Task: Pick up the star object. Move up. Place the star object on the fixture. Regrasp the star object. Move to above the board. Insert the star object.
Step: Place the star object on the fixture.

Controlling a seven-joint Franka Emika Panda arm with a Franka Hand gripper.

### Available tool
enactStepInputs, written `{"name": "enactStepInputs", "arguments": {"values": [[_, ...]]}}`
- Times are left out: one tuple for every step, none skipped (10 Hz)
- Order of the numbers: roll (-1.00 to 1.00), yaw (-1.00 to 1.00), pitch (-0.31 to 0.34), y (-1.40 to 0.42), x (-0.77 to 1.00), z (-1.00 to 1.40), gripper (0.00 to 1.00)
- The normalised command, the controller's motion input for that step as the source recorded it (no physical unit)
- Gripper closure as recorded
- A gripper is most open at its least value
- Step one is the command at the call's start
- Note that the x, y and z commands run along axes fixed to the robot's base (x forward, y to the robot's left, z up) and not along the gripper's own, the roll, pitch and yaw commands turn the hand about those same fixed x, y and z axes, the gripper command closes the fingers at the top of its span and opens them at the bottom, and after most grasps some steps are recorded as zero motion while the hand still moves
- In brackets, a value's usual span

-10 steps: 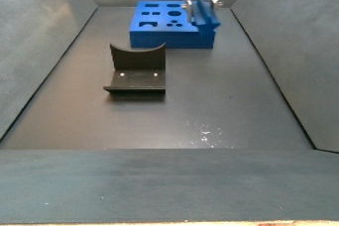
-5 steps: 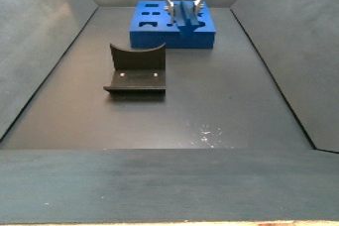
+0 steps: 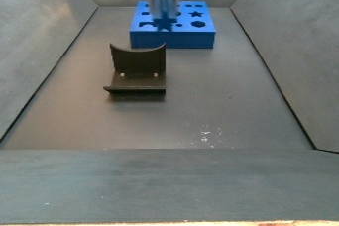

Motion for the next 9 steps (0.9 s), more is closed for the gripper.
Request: {"name": "enactStepInputs", "arguments": {"values": [[-1.00,-0.12,-0.058,0.53,0.65,0.30,1.00],[-1.00,-0.11,-0.047,0.30,0.50,0.07,1.00],[-1.00,-0.11,-0.038,0.19,0.45,0.04,1.00],[-1.00,-0.11,-0.006,0.06,0.32,0.03,1.00],[-0.97,-0.10,0.009,0.06,0.26,0.01,1.00],[-0.75,-0.09,0.022,0.05,0.16,-0.01,1.00],[-0.58,-0.08,0.027,0.05,0.09,-0.01,1.00],[-0.35,-0.07,0.013,0.05,0.06,-0.01,1.00],[-0.23,-0.07,0.013,0.03,0.06,0.00,1.00]]}}
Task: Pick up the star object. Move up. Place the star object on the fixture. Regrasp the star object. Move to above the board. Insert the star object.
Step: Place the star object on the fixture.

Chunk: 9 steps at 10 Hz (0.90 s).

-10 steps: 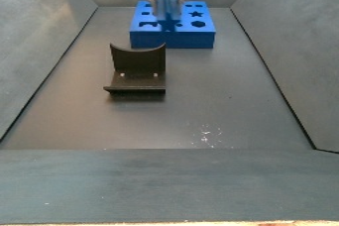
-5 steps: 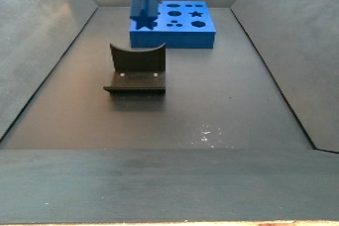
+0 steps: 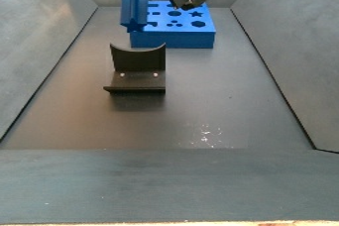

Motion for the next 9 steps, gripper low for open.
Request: {"name": "enactStepInputs", "arguments": {"values": [[-1.00,0.04,0.216,0.13,0.13,-1.00,1.00],[-1.00,0.04,0.214,0.14,0.13,-1.00,1.00],[-0.94,-0.04,0.248,0.14,0.14,-1.00,1.00],[-0.80,-0.09,0.252,0.14,0.15,-1.00,1.00],[-0.60,-0.15,0.214,0.14,0.16,-1.00,1.00],[-0.43,-0.19,0.177,0.14,0.16,-1.00,1.00],[-0.25,-0.21,0.124,0.13,0.18,-1.00,1.00],[-0.21,-0.21,0.094,0.13,0.18,-1.00,1.00],[-0.17,-0.21,0.033,0.12,0.15,-0.81,1.00]]}}
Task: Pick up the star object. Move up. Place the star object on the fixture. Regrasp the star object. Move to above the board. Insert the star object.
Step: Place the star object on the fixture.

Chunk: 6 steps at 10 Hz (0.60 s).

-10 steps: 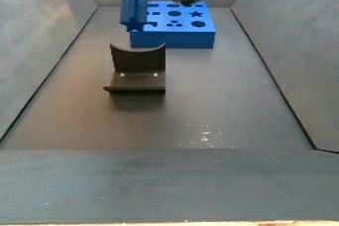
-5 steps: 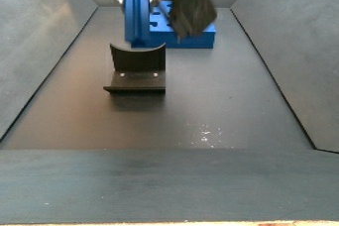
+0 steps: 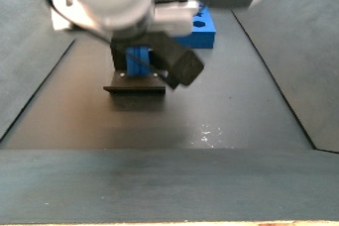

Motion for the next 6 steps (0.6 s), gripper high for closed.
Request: {"name": "enactStepInputs", "arguments": {"values": [[-0.16,-0.20,0.015,0.11,0.14,-0.68,1.00],[-0.15,-0.17,-0.016,0.08,0.11,-0.44,1.00],[-0.12,-0.14,-0.044,0.10,0.09,-0.34,1.00],[-0.11,-0.11,-0.050,0.10,0.07,-0.33,1.00],[-0.11,-0.09,-0.049,0.10,0.07,-0.33,1.00],[-0.11,-0.07,-0.048,0.09,0.07,-0.33,1.00]]}}
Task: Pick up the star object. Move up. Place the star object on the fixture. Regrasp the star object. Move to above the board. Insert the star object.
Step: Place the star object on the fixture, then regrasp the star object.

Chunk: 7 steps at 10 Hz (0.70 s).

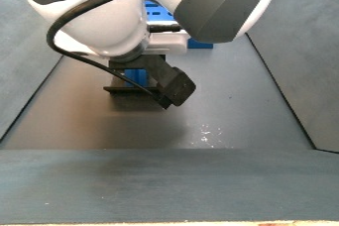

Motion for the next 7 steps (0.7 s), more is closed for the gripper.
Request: {"name": "enactStepInputs", "arguments": {"values": [[0.00,0.00,0.000,0.00,0.00,0.00,0.00],[0.03,-0.04,-0.010,0.00,0.00,1.00,0.00],[0.03,-0.03,-0.009,0.00,0.00,1.00,0.00],[0.04,-0.01,0.000,0.01,-0.02,1.00,0.00],[0.05,0.00,0.005,0.01,-0.03,1.00,0.00],[0.05,0.01,0.021,0.01,-0.04,1.00,0.00],[0.05,0.01,0.031,0.01,-0.04,0.96,0.00]]}}
